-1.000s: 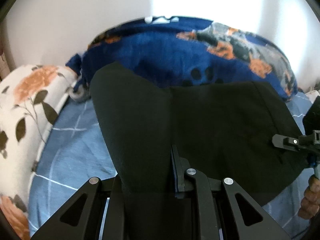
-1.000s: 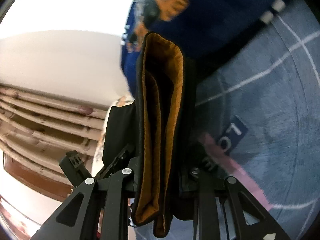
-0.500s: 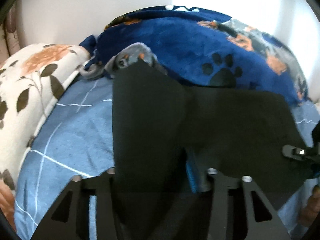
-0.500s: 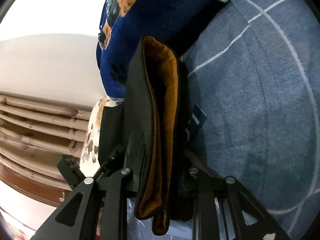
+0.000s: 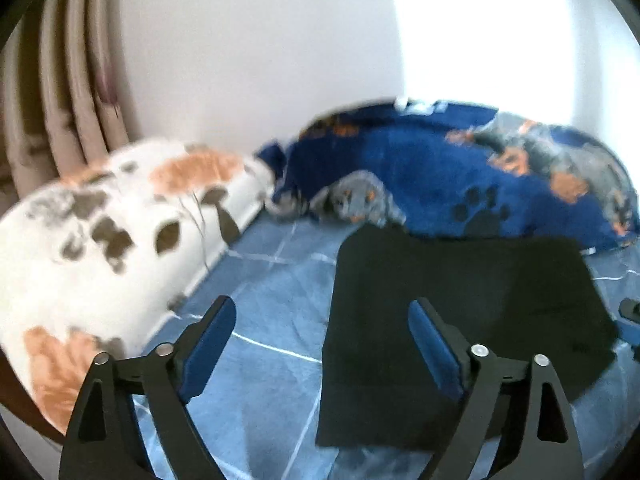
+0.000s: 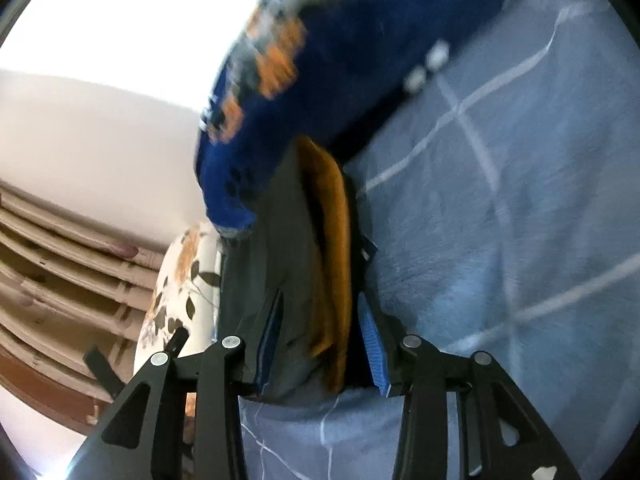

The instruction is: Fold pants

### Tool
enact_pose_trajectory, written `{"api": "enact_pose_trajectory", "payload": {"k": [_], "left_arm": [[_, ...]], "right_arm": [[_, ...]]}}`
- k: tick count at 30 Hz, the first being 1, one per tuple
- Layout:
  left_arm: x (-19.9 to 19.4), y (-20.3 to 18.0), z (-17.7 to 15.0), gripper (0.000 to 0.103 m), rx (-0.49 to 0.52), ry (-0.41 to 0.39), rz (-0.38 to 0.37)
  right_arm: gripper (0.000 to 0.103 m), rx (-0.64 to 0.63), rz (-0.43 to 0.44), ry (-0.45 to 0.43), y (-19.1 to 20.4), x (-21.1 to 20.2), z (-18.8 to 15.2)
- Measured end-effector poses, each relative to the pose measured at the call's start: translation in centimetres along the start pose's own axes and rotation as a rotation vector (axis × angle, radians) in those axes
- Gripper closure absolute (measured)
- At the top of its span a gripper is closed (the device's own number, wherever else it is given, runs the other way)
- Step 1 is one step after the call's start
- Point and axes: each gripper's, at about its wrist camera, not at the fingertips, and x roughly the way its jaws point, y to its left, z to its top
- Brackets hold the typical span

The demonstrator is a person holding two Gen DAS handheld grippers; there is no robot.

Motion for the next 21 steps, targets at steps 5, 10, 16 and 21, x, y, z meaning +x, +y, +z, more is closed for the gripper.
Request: {"api": "enact_pose_trajectory", "payload": {"k": [5, 10, 16, 21], "left_arm": [[-7.3, -0.9, -0.6, 0.001, 0.001, -0.131, -0.002], [-13.4, -2.1, -1.6, 0.0, 0.02, -0.207, -0.009], [-18.5, -2.8, -3.1, 0.0, 0.058, -0.198, -0.018], [-21.7, -2.4, -3.6, 0.0, 0.066, -0.175, -0.129]], "right_arm": [[0.05, -0.227, -0.116, -0.05, 5.5, -4.4, -3.5], [0.039, -0.318, -0.175, -0.06, 8.2, -7.7, -8.5], [0.038, -0.312, -0.169, -0.059, 8.4, -10.5, -12.1], [0.037, -0.385, -0.199, -0.086, 10.5, -12.1, -13.9]]}}
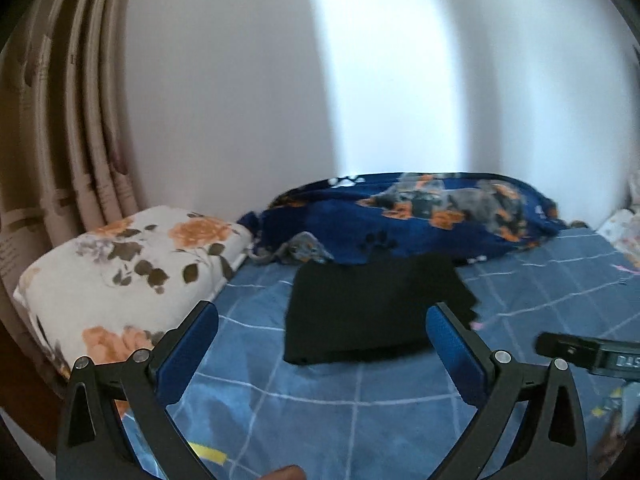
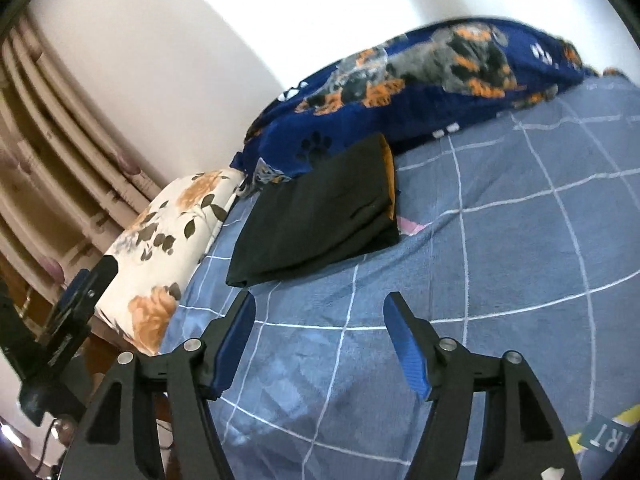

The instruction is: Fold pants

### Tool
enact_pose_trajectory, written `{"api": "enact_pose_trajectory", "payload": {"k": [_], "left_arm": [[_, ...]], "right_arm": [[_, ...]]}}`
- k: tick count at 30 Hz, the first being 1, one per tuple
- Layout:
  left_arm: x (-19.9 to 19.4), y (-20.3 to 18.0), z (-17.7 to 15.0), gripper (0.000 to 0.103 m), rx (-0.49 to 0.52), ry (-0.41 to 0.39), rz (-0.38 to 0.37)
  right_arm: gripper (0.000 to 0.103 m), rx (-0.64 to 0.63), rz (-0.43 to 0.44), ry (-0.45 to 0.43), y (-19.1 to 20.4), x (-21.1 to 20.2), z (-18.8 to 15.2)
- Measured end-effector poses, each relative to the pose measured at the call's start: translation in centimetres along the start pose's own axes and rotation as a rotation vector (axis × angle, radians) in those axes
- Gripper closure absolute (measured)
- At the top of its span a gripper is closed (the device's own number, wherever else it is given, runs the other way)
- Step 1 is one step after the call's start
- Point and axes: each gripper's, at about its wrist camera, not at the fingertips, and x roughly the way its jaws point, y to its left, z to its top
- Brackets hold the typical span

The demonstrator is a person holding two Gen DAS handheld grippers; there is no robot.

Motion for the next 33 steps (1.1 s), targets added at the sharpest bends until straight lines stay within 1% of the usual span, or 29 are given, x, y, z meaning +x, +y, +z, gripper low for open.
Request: {"api": "enact_pose_trajectory", "payload": {"k": [1, 4, 7, 9, 12, 13, 16, 26, 33], "left_arm": [[-0.5, 0.0, 0.1, 0.0, -0.004, 0.005, -0.021], [-1.4, -0.1, 0.2, 0.0, -0.017, 0.011, -0.048], [-2.0, 0.0, 0.2, 0.0, -0.034, 0.017, -0.081], [-2.4, 0.1, 0.2, 0.0, -0.05, 0.017, -0.089], [-2.6, 0.4, 0.4, 0.0, -0.071, 0.016, -0.106], [-2.7, 0.5, 0.5, 0.0, -0.073, 0.014, -0.107], [-3.1, 0.6, 0.6, 0.0, -0.068, 0.001, -0.102], [-3.4, 0.4, 0.8, 0.0, -0.068, 0.003, -0.106], [-3.5, 0.4, 0.7, 0.0, -0.073, 0.016, -0.112]], "right_arm": [[0.035, -0.012, -0.004, -0.01, 0.4, -0.4, 0.0], [0.034, -0.047, -0.03, -0.053, 1.8, -1.9, -0.2], [0.029, -0.101, -0.078, -0.098, 3.2, -3.3, -0.5], [0.028, -0.142, -0.114, -0.131, 4.2, -4.2, -0.9], [0.022, -0.187, -0.142, -0.163, 5.2, -5.2, -1.1], [0.02, -0.196, -0.14, -0.166, 5.4, -5.4, -1.1], [0.019, -0.2, -0.131, -0.173, 5.8, -5.9, -1.1], [0.018, -0.19, -0.128, -0.163, 6.0, -6.1, -1.6], [0.017, -0.198, -0.137, -0.174, 6.3, -6.4, -1.9]]}}
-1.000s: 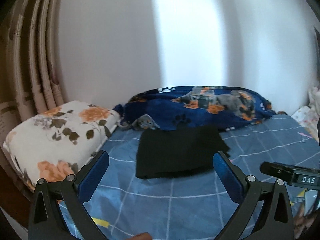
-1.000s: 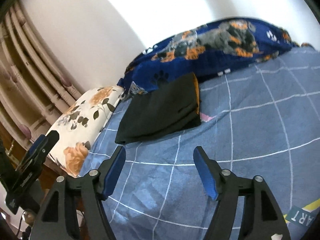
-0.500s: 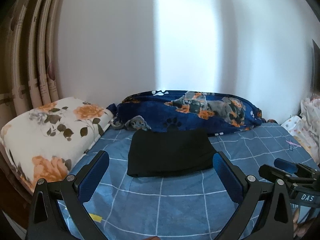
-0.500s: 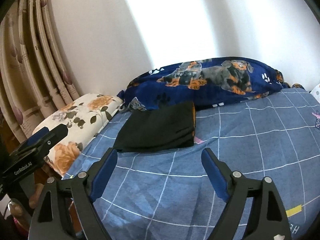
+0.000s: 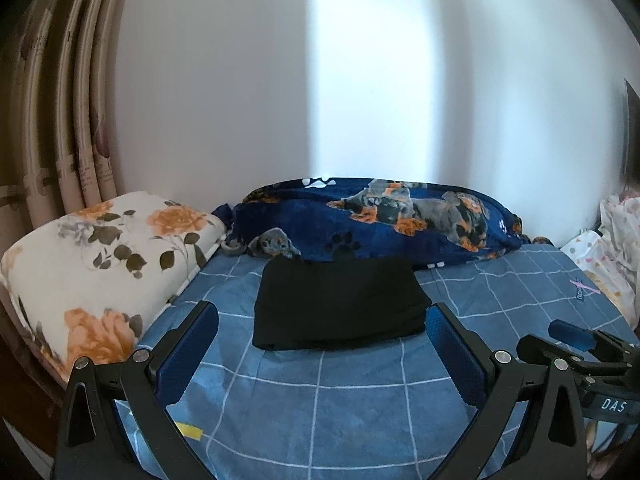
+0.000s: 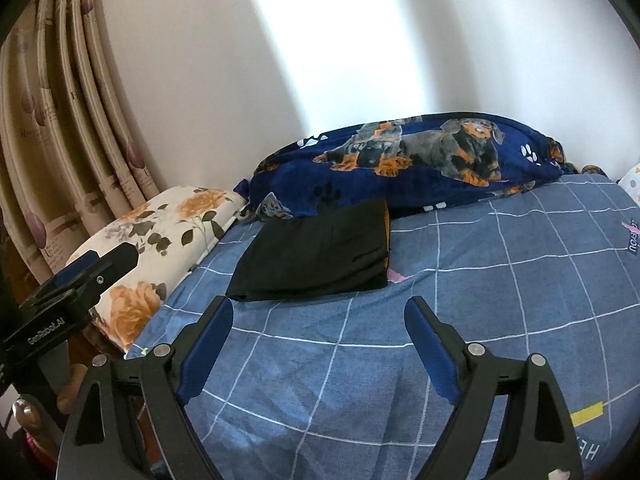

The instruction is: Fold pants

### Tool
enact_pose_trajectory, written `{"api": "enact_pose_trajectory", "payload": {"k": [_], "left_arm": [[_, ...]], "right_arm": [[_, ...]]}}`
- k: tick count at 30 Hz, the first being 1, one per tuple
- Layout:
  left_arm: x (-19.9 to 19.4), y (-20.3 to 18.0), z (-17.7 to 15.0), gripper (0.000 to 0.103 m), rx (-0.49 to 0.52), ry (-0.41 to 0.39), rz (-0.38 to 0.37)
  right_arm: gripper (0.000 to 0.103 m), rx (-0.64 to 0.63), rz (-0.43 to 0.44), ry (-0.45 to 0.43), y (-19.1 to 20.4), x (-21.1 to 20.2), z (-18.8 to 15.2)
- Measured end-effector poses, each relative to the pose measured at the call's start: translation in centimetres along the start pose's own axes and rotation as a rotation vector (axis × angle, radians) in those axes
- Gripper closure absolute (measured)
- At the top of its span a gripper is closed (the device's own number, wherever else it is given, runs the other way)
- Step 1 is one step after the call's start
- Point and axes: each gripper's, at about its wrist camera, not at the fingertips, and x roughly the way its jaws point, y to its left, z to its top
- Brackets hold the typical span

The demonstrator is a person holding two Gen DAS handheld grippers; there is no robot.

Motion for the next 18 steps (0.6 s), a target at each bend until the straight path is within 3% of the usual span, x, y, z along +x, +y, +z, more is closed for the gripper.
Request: {"api": "enact_pose_trajectory", "payload": {"k": [18], "left_arm": [[0.27, 0.49, -0.32, 0.0, -0.003, 0.017, -0.001]], "right_arm": [[0.013, 0.002, 0.006, 0.011, 0.15, -0.2, -0.32]]}}
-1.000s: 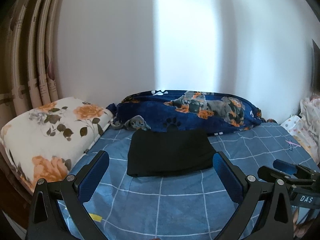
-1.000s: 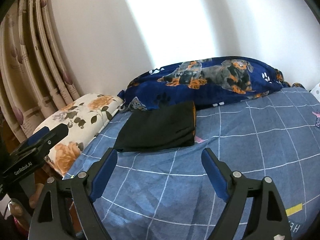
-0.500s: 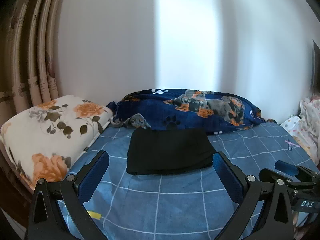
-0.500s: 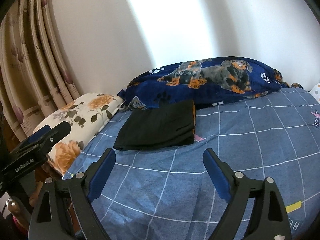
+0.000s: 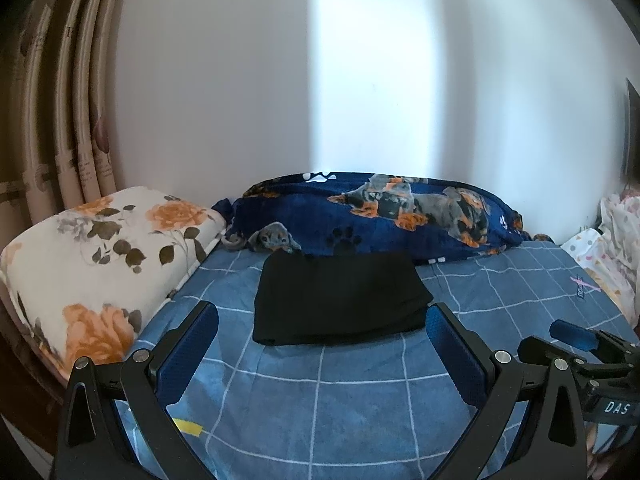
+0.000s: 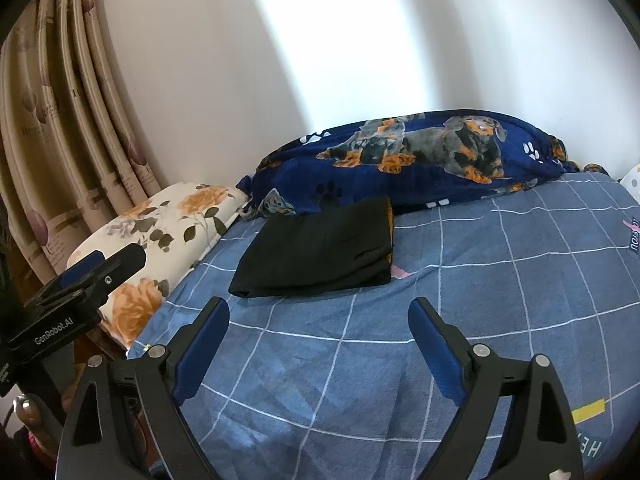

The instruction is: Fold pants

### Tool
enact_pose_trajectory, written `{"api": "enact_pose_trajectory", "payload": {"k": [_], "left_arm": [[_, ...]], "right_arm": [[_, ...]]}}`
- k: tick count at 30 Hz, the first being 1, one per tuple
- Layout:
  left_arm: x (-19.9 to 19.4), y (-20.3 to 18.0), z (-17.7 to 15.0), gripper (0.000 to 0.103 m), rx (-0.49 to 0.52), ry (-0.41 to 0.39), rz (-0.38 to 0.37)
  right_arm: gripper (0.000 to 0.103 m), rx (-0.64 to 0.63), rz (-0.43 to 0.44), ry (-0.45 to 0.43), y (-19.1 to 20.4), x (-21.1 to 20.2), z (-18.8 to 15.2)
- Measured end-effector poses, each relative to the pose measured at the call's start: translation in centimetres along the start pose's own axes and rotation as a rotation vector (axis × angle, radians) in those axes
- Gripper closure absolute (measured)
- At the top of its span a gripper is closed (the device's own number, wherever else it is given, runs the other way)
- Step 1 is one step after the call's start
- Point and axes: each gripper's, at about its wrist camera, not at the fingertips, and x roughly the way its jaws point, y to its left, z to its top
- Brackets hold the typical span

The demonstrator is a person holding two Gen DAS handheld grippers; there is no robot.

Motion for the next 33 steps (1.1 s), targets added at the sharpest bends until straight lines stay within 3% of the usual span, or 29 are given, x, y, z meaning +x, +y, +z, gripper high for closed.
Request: {"api": "enact_pose_trajectory", "payload": {"k": [33], "left_arm": [[1.4, 0.1, -1.3, 0.0, -0.024, 0.053, -0.023]], "right_arm": [[0.011, 0.003, 0.015, 0.05, -0.7, 1.3, -0.5]]}}
